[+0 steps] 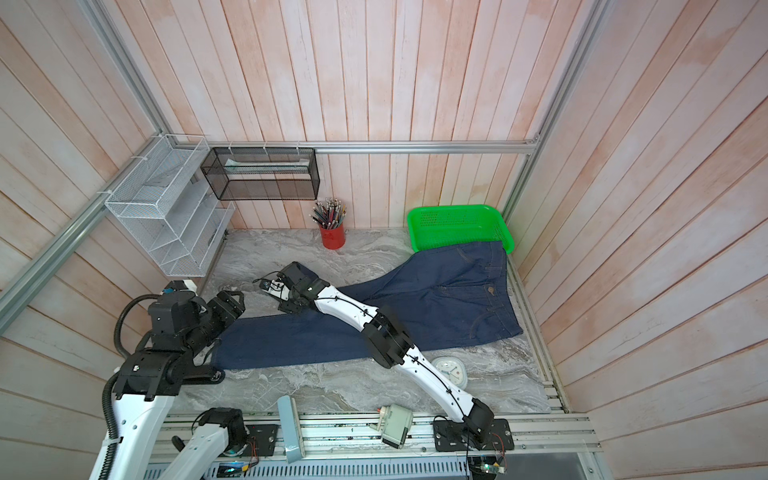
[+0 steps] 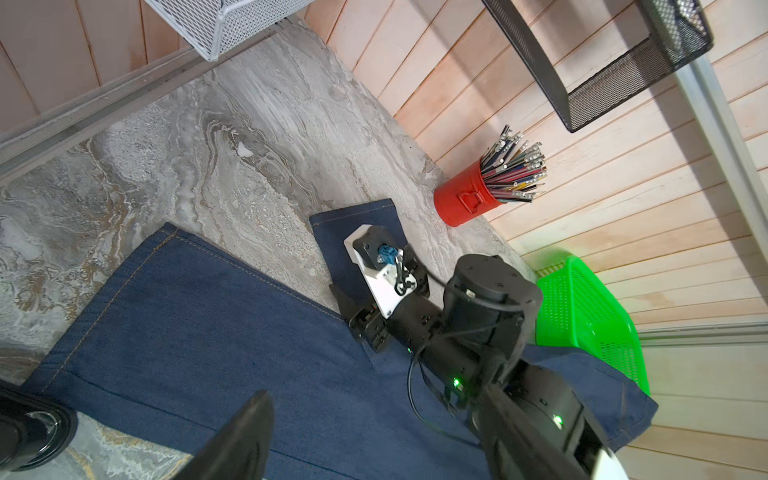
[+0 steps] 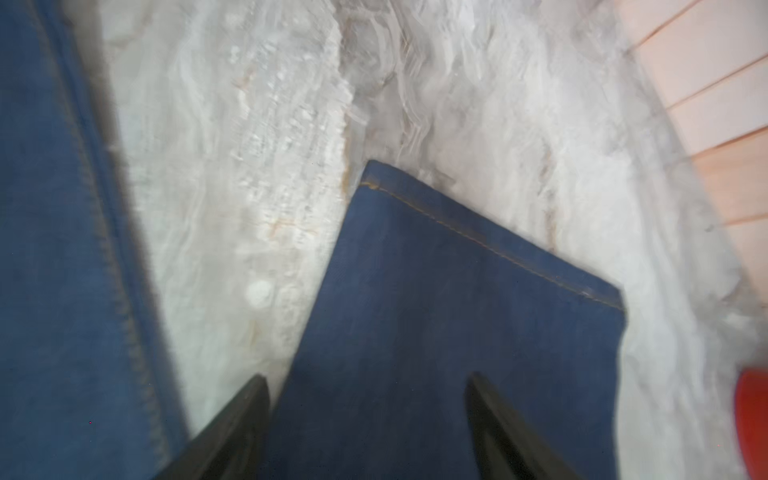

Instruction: Fold and stack the trousers

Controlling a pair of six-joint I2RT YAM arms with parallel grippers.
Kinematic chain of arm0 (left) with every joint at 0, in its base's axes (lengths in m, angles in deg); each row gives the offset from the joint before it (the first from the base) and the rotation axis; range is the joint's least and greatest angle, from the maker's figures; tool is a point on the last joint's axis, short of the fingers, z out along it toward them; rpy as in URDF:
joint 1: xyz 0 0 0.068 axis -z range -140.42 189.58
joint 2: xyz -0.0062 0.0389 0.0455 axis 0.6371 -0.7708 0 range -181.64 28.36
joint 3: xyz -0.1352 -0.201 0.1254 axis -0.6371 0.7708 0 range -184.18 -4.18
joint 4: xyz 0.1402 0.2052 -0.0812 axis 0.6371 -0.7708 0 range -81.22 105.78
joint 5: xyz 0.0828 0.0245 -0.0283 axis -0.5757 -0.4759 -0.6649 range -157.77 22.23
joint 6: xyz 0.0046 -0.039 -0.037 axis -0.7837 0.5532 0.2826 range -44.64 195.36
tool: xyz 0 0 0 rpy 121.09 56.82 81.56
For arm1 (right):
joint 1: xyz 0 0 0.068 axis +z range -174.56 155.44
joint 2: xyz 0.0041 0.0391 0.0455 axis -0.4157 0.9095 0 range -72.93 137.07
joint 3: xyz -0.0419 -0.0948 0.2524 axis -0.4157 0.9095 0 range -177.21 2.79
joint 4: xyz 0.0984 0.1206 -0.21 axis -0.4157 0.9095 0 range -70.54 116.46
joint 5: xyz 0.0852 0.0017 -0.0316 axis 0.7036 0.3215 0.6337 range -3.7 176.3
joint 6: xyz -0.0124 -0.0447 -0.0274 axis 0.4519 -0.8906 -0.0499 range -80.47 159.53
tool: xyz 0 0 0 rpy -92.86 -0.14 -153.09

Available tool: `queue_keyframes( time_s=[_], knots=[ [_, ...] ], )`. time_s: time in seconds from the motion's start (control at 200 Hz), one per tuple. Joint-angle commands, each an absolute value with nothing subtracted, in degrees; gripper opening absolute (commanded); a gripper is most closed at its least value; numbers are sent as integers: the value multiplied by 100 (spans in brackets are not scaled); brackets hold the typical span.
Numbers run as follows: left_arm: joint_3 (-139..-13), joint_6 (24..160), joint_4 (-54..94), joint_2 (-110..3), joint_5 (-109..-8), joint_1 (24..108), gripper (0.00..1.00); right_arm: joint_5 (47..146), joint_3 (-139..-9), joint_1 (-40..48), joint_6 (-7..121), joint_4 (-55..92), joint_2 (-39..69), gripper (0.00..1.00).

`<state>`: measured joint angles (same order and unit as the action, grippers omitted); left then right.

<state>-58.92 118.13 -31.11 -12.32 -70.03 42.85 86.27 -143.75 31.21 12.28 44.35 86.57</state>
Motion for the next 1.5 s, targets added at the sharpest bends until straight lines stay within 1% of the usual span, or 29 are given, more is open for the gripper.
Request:
queue_keyframes(
  time_s=[0.0,0.215,0.265,0.32,0.475,0.635,0.675,0.74,0.78,0.85,0.985,1.105,1.295,1.395,1.495],
  knots=[
    [-6016,11905,-3301,-1228,-7208,4251,80,8356,-14594,3090,1247,4436,8909,78],
    [-6042,11888,-3348,-1189,-7286,4254,80,8591,-14610,3107,1364,4628,9058,79],
    [-6064,11878,-3361,-1197,-7312,4248,80,8629,-14634,3107,1381,4820,9102,77],
    [-6079,11862,-3363,-1199,-7326,4248,80,8688,-14641,3093,1481,5051,9126,73],
    [-6095,11844,-3363,-1216,-7357,4248,80,9104,-14697,2969,1997,6011,9202,56],
    [-6094,11827,-3327,-1258,-7378,4248,80,9485,-14545,2927,2246,6705,9205,44],
    [-6104,11817,-3326,-1276,-7384,4248,80,9545,-14443,2923,2316,6757,9171,37],
    [-6113,11800,-3326,-1291,-7392,4252,80,9613,-14417,2932,2430,6875,9178,19],
    [-6116,11783,-3326,-1295,-7409,4248,80,9598,-14408,2932,2487,6917,9178,10],
    [-6122,11756,-3327,-1309,-7419,4250,80,9560,-14424,2949,2536,6972,9147,0],
    [-6096,11731,-3322,-1330,-7428,4248,80,9817,-14397,2947,2633,6751,8702,0],
    [-6091,11627,-3267,-1321,-7246,4248,80,10694,-14030,2950,2618,6401,7821,0],
    [-5696,11292,-2948,-1121,-6283,4248,78,12173,-12619,2959,2587,6166,6434,0],
    [-5271,11348,-2609,-784,-5798,4257,78,12706,-12021,2911,2525,6236,6085,0],
    [-4882,11572,-2271,-528,-5437,4257,79,12955,-11596,2800,2627,6260,5849,0]
  ],
)
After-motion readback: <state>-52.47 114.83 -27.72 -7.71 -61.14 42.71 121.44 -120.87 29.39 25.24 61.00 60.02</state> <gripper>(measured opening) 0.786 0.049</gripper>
